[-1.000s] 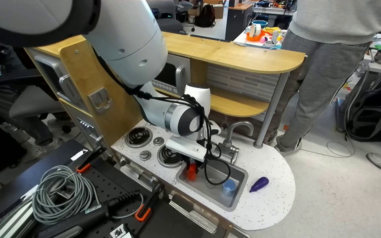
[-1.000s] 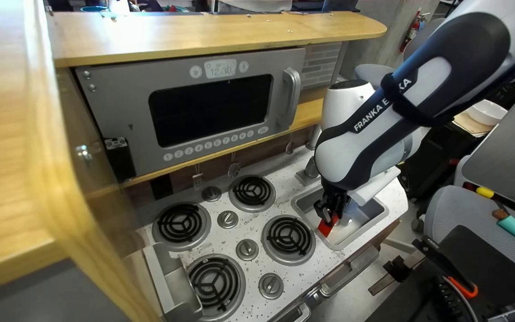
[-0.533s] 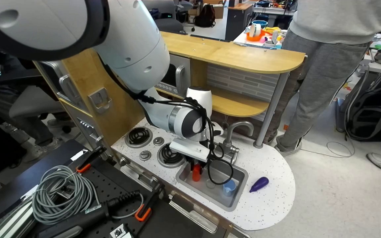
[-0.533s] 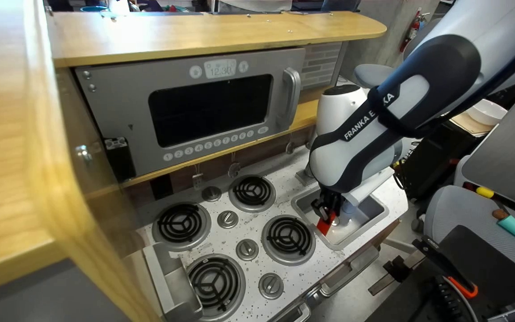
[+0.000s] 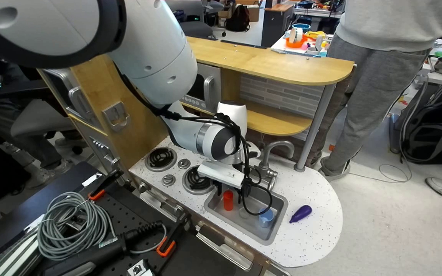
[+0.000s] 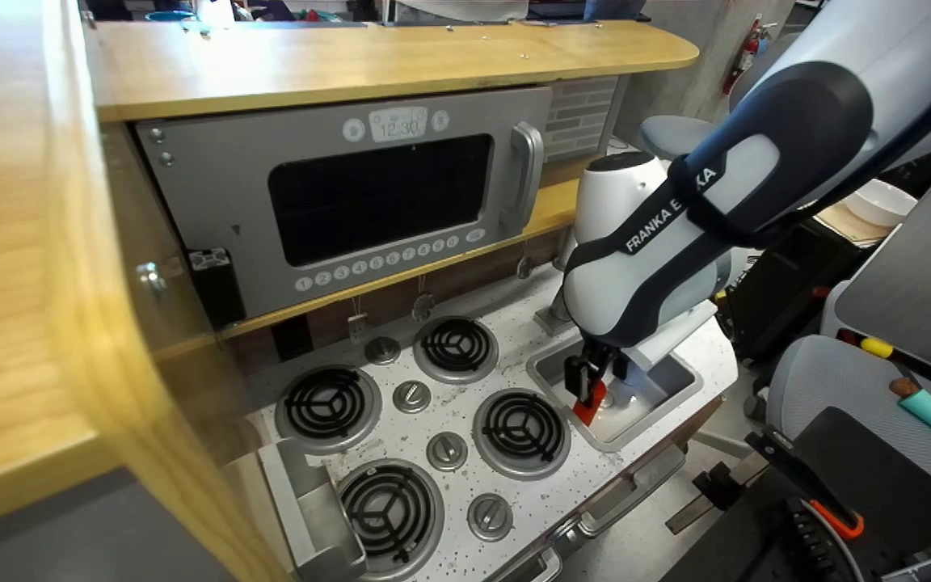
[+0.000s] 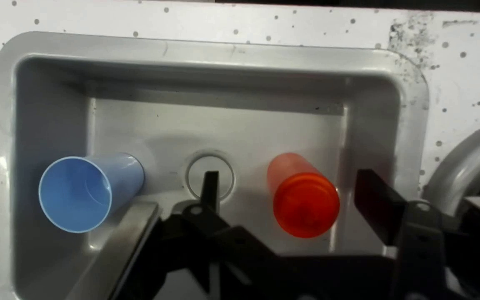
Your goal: Pick up the sauce bottle from the light blue cup and put it in the sink.
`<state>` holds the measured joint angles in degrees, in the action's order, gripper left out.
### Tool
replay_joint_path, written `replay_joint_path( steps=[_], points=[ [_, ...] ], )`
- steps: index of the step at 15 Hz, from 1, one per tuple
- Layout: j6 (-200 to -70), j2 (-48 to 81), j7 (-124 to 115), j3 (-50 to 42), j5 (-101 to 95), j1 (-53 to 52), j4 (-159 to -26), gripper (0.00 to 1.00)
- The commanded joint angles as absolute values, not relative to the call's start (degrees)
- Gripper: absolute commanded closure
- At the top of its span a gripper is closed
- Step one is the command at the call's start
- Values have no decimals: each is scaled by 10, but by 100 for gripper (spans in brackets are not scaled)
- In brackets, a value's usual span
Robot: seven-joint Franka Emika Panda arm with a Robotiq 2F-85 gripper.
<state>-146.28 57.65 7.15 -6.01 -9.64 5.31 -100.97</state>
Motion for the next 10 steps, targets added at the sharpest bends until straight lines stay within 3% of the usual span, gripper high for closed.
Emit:
replay_joint_path(
  steps=[1, 10],
  points=[
    [-1449, 538, 76, -59, -89, 66, -1051, 0],
    [-1414, 389, 130, -37, -39, 144, -1190, 0]
  ],
)
